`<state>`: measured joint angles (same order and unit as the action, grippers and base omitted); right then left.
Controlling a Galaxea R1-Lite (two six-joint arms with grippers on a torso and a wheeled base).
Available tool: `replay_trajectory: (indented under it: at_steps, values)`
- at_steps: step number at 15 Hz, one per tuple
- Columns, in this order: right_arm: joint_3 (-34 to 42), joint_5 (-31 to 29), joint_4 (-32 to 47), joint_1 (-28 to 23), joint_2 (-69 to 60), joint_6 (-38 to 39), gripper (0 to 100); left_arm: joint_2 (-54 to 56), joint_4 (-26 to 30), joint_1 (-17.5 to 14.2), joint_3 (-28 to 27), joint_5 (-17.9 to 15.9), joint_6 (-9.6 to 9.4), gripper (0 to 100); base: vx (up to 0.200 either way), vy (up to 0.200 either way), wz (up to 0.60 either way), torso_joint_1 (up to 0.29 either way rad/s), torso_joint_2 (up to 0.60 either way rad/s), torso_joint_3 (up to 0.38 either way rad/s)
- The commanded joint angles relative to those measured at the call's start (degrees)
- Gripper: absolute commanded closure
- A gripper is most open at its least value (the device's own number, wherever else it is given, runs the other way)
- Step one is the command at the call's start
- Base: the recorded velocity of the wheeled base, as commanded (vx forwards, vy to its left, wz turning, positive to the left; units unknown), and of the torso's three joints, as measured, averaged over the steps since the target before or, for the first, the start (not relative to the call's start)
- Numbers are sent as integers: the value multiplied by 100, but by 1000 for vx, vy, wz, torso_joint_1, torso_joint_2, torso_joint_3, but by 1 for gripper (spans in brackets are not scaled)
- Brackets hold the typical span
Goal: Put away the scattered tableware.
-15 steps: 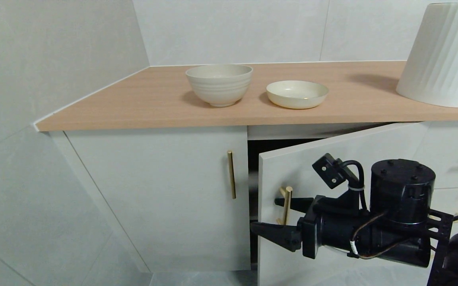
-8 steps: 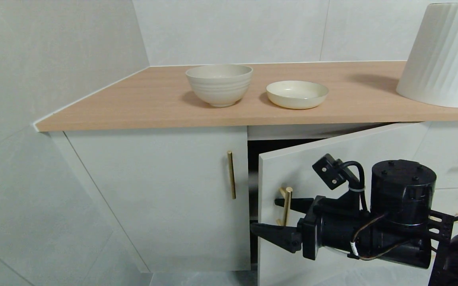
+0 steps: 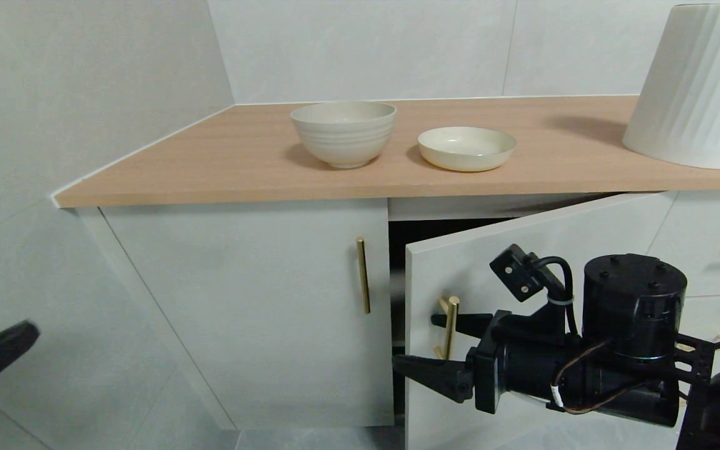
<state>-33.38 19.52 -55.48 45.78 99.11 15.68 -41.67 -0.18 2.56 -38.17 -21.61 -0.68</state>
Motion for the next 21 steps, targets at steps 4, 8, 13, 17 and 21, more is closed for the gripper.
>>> replay_trajectory:
  at_steps: [4, 8, 13, 17, 21]
  values:
    - [-11, 26, 2, 19, -6, 6, 0, -2513, -1151, 1291, 240, -185, 815, 0, 0, 0, 0, 0, 0, 0]
    - [7, 35, 2, 19, 47, 6, 0, -3603, -2425, 1862, 785, -176, 1378, 0, 0, 0, 0, 0, 0, 0]
    - [24, 35, 2, 19, 38, 6, 0, -4095, -3155, 2223, 1145, -115, 1369, 0, 0, 0, 0, 0, 0, 0]
    - [33, 35, 2, 19, 56, 6, 0, -4121, -3163, 2425, 1154, 52, 1378, 100, 0, 0, 0, 0, 0, 0]
    - [42, 26, 2, 37, 47, 6, 0, -4227, -3515, 2416, 1119, 43, 1378, 100, 0, 0, 0, 0, 0, 0]
